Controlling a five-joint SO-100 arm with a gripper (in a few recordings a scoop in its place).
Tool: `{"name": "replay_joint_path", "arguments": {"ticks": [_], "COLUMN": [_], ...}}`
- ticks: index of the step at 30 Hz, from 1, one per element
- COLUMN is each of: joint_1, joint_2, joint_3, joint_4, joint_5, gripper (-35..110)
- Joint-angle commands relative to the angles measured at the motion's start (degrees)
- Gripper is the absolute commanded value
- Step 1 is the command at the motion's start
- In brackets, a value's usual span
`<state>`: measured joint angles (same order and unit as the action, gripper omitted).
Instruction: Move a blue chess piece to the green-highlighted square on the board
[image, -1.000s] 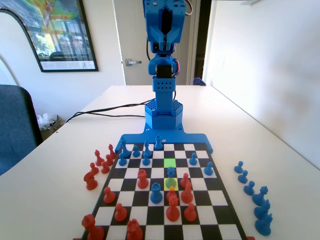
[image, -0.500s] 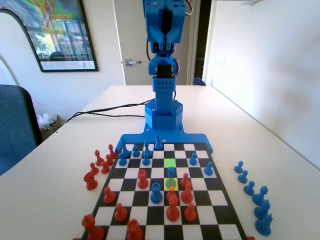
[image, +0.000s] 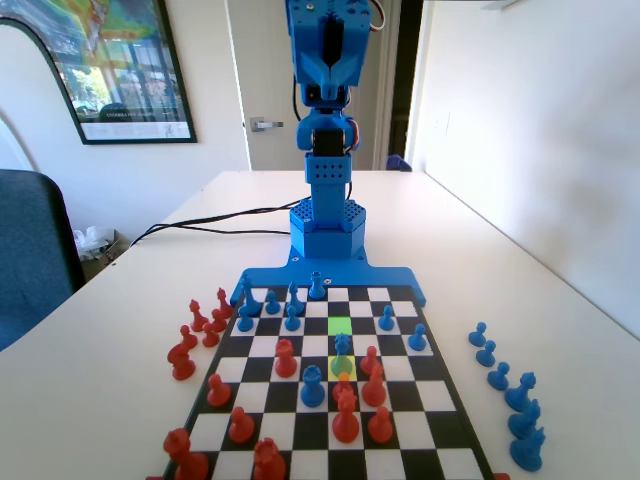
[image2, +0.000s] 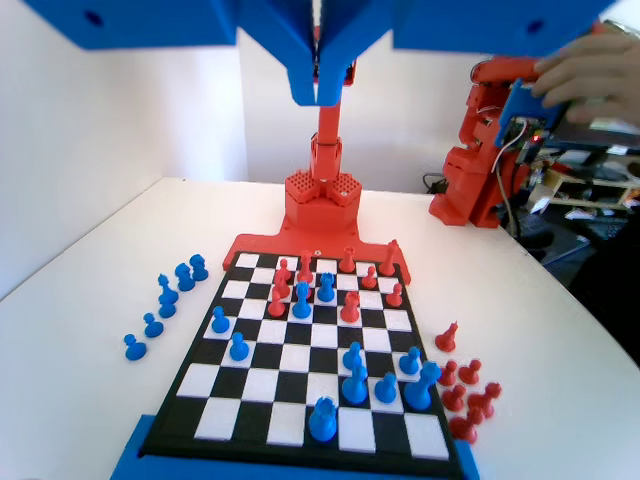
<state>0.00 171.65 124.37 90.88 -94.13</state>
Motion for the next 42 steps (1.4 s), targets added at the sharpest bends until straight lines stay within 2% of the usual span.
{"name": "replay_joint_path", "arguments": {"ticks": [1, 11, 16, 22, 29, 42], "joint_1": [-1.5, -2.6, -1.8, -0.9, -0.4, -0.4], "joint_2": [-6.7, -32.1, -41.7, -52.5, -64.2, -78.8], "joint_3": [-5.8, -22.0, -24.1, -29.0, -33.5, -32.7], "joint_4": [-1.6, -3.0, -4.9, -1.5, 0.9, -10.6], "joint_5": [1.8, 3.3, -0.8, -1.9, 1.7, 4.5], "gripper": [1, 1, 1, 1, 2, 10]}}
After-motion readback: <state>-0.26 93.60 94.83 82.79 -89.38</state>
